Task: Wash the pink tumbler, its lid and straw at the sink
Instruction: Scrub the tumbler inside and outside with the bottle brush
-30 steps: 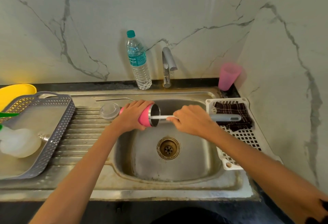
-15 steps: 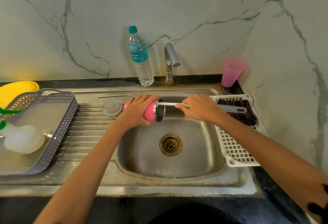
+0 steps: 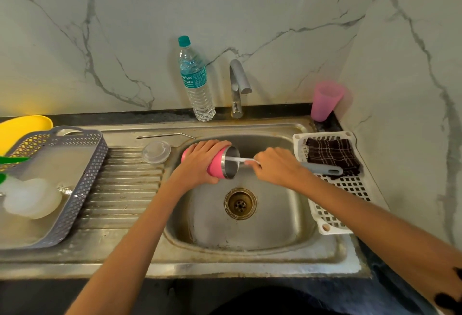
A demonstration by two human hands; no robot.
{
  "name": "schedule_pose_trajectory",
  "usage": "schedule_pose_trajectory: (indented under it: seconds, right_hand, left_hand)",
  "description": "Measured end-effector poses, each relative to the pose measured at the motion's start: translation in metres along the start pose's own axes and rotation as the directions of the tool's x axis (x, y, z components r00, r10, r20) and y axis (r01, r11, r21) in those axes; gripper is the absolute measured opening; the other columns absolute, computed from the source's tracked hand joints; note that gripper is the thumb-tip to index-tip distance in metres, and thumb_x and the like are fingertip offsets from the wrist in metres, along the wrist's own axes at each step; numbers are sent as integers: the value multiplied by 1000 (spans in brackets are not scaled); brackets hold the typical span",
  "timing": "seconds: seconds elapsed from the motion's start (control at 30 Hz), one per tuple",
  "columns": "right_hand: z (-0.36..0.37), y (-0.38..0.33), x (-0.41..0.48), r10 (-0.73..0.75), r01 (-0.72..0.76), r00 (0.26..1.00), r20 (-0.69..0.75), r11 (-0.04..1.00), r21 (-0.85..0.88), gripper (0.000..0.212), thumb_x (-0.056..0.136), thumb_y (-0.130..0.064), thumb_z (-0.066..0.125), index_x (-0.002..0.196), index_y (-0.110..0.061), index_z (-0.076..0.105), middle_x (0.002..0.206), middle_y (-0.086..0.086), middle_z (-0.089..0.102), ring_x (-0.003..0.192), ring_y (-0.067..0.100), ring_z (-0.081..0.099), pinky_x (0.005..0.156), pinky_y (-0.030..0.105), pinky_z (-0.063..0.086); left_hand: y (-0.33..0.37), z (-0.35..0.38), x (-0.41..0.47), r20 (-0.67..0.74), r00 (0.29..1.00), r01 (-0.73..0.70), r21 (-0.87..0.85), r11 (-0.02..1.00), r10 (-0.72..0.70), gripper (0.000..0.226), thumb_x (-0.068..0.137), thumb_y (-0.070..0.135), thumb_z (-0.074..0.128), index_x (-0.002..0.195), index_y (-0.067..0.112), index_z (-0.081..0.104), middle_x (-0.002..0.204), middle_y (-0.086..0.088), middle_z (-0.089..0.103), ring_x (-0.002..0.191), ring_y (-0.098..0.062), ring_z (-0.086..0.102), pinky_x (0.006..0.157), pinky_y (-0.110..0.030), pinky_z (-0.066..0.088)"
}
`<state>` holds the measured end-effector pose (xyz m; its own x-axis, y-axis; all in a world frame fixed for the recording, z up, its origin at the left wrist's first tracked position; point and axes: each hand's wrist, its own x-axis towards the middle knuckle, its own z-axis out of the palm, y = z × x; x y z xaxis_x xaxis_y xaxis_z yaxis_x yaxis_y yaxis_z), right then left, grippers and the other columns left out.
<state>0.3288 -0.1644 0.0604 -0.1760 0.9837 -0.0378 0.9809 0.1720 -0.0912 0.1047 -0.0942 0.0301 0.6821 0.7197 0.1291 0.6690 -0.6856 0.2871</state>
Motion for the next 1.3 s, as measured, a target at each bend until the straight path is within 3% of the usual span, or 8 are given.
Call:
schedule_pose_trajectory:
  seconds: [0.07,0.2,0.4,0.5,0.7,0.83,1.03,1.3]
  right_hand:
    - [8,-12,-7,-50,49,999,18,999,6,48,102,-47,32,73,-15,54,63,1,50,61,21,53,61,32,43]
    - [-12,-13,-4,-110,110,993,-45,994,12,48,100,-49,34,70,-17,54,58,-3,47,55,16,50,58,31,41]
    - [-9,0,10,-2,3,1000,-12,998,60,50,101,-50,33,72,-15,56,60,0,48,59,18,52,60,31,42]
    - [-3,-8,3,-63,63,998,0,998,10,47,101,-49,33,73,-17,55,59,-3,45,57,17,49,58,30,38]
    - [-33,22,3,-8,7,1000,-27,1000,-30,51,101,-51,33,63,-21,48,59,-2,47,53,11,45,51,27,30]
    - [-26,-2,15,-32,28,998,-51,997,-75,48,100,-51,33,74,-18,57,70,2,57,66,19,56,67,35,49]
    - [-36,11,14,-22,20,999,-30,998,-64,49,99,-53,34,64,-22,48,61,-2,51,55,13,48,59,30,43]
    - [-44,2,15,-25,22,999,-32,998,-66,50,99,-53,34,66,-19,50,63,0,51,60,17,51,61,32,43]
  left_hand:
    - [1,1,1,-7,1000,19,-30,999,-19,96,63,32,83,146,27,35,143,1,44,134,-22,39,111,-41,26]
    - [-4,1,-1,-31,999,35,-20,999,-35,99,60,30,85,145,26,35,140,-2,47,130,-26,43,108,-53,35]
    - [4,-16,7,-46,999,-9,-19,1000,8,98,62,27,84,147,24,35,141,-1,45,130,-23,41,108,-43,30]
    - [-1,-14,5,-65,998,-6,-20,1000,5,97,62,27,85,146,23,37,140,-2,47,129,-24,43,108,-46,32]
    - [-24,-24,-6,-64,996,62,1,998,-61,100,60,30,86,146,26,36,139,0,48,128,-23,44,109,-47,32]
    - [-10,-18,1,5,1000,27,2,1000,-27,99,63,28,84,148,26,33,140,0,46,128,-22,42,108,-45,31]
    - [-26,-20,-4,15,998,61,-61,996,-60,101,60,31,85,146,31,30,137,1,47,124,-22,46,106,-51,38]
    - [-26,-12,-2,29,997,70,-88,994,-68,99,61,31,85,145,31,32,138,3,47,126,-20,44,107,-51,38]
